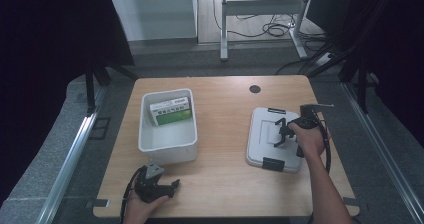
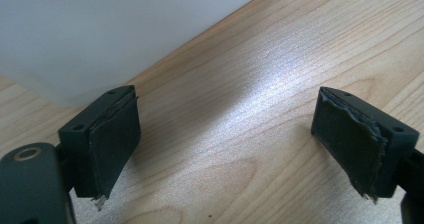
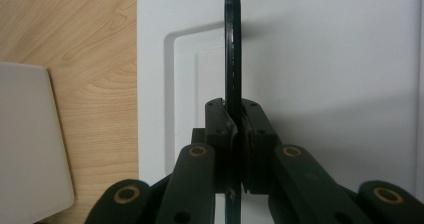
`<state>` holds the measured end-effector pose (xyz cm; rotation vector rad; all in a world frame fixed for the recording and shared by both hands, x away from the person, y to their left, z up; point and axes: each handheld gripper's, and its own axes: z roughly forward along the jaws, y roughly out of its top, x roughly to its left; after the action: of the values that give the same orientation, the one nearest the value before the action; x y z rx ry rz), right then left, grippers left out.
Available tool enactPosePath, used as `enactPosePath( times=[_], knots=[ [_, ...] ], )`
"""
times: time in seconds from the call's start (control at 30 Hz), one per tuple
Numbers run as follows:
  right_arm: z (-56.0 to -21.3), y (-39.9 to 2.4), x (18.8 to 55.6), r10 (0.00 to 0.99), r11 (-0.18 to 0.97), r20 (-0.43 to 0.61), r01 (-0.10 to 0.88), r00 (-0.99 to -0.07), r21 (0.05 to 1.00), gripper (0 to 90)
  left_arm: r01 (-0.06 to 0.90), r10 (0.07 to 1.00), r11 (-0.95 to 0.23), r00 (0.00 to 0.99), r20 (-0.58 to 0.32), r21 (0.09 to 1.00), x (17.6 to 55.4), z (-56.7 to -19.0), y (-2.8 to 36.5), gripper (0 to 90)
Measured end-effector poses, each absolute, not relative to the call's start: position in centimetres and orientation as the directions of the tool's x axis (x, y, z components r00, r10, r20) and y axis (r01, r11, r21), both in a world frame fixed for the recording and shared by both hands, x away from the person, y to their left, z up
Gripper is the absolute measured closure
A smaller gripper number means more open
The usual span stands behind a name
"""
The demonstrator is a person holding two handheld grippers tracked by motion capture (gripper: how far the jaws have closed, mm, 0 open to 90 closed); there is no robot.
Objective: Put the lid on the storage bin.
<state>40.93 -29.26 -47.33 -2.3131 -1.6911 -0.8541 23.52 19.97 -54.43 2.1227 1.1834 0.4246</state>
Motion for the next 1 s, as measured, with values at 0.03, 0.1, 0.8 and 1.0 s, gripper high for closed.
enactPosePath(
  times=[0.03,0.1,0.8,1.0],
  knots=[
    [-47.3,-29.3,40.9,0.827,-0.353,0.524,0.913,0.202,0.205,84.2,0.628,0.843,-0.371,0.537,-0.036,0.684,23.5,-54.4,20.0,12.2],
    [-47.1,-29.2,40.9,0.825,-0.359,0.526,0.911,0.208,0.202,84.2,0.628,0.842,-0.371,0.538,-0.036,0.684,23.5,-54.4,20.0,12.2],
    [-43.4,-28.2,40.1,0.823,-0.300,0.557,0.917,0.111,0.261,84.3,0.627,0.842,-0.372,0.538,-0.035,0.685,23.5,-54.4,20.0,12.2],
    [-41.8,-26.9,39.8,0.819,-0.253,0.570,0.929,0.058,0.270,84.2,0.626,0.842,-0.372,0.538,-0.035,0.685,23.5,-54.4,20.0,12.2]
  ],
)
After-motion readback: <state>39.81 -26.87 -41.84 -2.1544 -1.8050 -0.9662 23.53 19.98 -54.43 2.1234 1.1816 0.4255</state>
